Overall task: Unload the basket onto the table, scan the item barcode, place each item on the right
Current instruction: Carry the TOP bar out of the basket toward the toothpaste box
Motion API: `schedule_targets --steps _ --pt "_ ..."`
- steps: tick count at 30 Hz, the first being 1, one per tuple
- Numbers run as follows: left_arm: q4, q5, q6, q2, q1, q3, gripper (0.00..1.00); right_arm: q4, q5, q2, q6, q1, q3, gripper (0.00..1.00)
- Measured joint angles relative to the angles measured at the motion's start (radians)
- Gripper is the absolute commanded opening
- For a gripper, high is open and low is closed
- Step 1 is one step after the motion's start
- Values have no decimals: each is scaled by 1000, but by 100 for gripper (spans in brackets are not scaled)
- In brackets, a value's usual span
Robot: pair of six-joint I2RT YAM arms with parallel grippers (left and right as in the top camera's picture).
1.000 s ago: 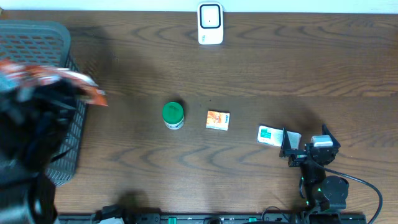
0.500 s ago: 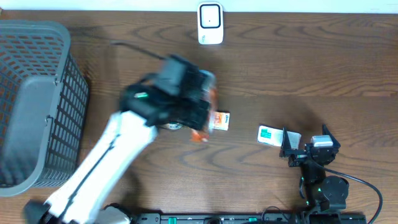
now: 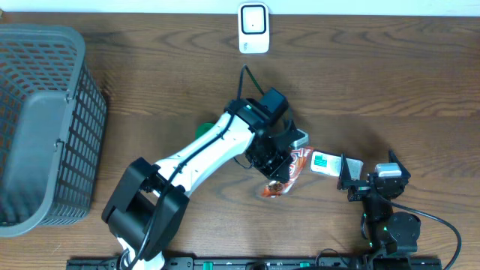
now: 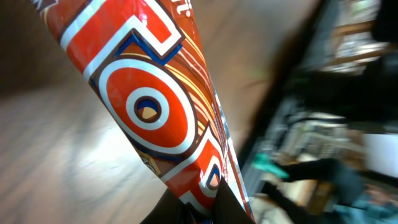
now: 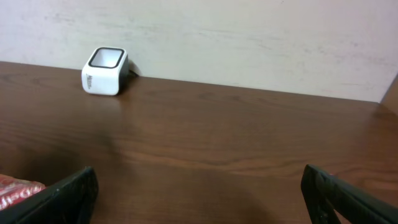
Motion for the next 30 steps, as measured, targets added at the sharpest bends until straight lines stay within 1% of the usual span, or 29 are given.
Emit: schedule_targets --steps 2,4,7,10,13,17,24,30 --pt "16 100 -26 -1 24 0 8 0 0 0 0 0 0 99" --pt "47 193 -102 -1 51 0 8 0 0 0 0 0 0 99" --pt "104 302 -310 -1 95 0 8 0 0 0 0 0 0 99" --pt "164 349 -507 -1 126 0 8 0 0 0 0 0 0 99" --pt "225 372 -667 -1 140 0 8 0 0 0 0 0 0 99" --pt "238 370 -865 -1 140 0 8 0 0 0 0 0 0 99" --pt "241 340 -1054 -1 138 -6 8 0 0 0 0 0 0 99" --pt "254 298 -1181 -1 138 -83 8 0 0 0 0 0 0 99"
